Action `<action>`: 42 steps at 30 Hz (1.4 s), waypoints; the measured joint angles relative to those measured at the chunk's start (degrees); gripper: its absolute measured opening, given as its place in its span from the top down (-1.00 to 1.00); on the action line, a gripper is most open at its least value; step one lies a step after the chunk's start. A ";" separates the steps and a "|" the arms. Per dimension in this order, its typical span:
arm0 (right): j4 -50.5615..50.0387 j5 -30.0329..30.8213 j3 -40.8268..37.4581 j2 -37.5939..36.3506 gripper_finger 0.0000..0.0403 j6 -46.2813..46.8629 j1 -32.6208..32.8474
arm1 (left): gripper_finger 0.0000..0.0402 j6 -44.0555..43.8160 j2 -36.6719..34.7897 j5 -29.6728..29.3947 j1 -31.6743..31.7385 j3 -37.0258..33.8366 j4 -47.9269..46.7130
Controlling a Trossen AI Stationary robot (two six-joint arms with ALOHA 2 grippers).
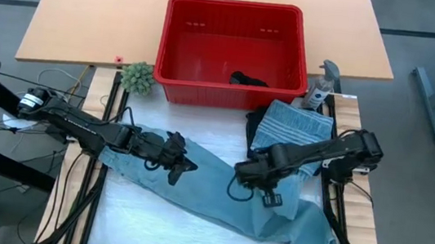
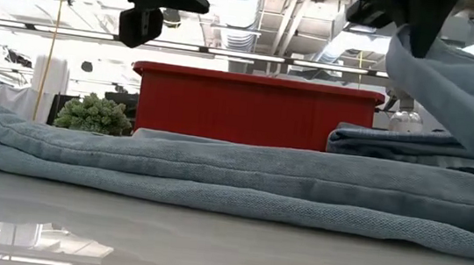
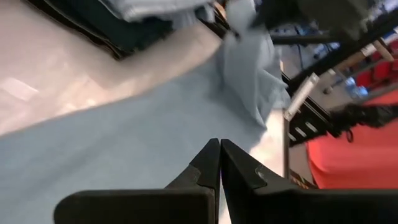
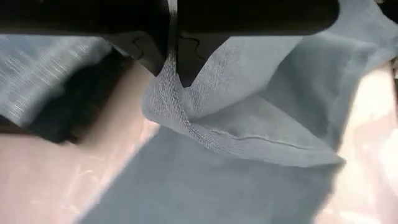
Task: Fold Laundry from Bin
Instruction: Fold the blue pants
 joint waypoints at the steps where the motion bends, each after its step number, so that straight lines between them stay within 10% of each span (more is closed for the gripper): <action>1: 1.04 -1.26 0.00 0.65 0.83 -0.08 0.17 | 1.00 -0.02 0.00 -1.10 0.02 0.00 0.11; 13: -1.59 -9.35 14.48 2.33 -0.18 9.71 0.34 | 0.76 8.17 -0.02 -4.30 2.17 0.02 9.74; 20: -6.94 -9.49 22.25 -6.32 -0.12 24.31 4.95 | 0.52 13.48 9.45 -0.91 6.02 4.97 20.96; 32: -5.65 14.17 22.40 -18.42 -0.08 51.59 24.14 | 0.34 30.31 41.48 11.72 12.76 42.76 -11.46; 42: -6.00 17.56 22.34 -15.58 -0.08 54.53 30.77 | 0.20 31.80 58.95 32.40 16.61 61.51 -18.72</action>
